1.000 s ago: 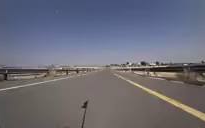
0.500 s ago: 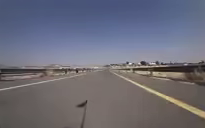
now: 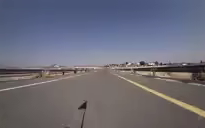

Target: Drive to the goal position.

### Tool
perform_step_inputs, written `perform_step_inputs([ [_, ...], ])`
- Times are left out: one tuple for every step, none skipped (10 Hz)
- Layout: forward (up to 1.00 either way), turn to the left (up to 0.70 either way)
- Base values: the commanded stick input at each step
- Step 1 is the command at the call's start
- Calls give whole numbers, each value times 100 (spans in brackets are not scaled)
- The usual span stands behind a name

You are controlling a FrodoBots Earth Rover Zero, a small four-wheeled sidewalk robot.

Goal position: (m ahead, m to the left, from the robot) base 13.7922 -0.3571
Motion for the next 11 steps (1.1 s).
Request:
perform_step_inputs([
  [100, 0],
  [100, 0],
  [100, 0],
  [100, 0],
  [100, 0],
  [100, 0],
  [100, 0],
  [100, 0],
  [100, 0],
  [100, 0],
  [100, 0],
])
